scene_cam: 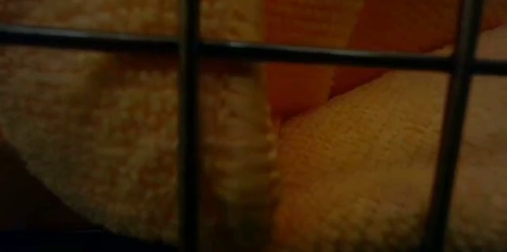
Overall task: Sort microfiber towel by color & place in baskets
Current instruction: Return to Home Position
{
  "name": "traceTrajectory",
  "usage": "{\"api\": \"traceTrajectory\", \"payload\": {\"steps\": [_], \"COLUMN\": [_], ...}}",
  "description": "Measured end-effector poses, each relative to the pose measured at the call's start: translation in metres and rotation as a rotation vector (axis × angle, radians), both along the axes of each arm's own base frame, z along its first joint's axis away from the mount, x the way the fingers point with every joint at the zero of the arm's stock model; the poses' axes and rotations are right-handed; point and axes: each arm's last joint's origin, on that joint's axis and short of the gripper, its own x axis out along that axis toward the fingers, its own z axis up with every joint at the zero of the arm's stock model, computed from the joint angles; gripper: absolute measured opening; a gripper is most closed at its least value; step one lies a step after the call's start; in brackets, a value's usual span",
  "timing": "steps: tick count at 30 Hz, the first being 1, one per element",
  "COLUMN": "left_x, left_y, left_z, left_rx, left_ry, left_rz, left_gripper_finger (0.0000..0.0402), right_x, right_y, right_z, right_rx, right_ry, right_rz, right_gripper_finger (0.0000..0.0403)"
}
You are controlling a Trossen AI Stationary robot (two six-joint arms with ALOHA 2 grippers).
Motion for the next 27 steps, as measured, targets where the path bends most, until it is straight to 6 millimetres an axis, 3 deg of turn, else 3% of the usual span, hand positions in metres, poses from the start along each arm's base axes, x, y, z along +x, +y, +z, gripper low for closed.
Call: {"api": "traceTrajectory", "payload": {"steps": [27], "left_x": [0.0], "left_y": [0.0], "left_z": [0.0], "left_rx": [0.0], "left_ry": [0.0], "left_rz": [0.0], "left_gripper_finger": [0.014], "right_x": [0.0001], "right_y": [0.0], "right_z": [0.0002], "right_rx": [0.0], "right_ry": [-0.003], "right_rz": [-0.001], "right_gripper_finger": [0.0214]}}
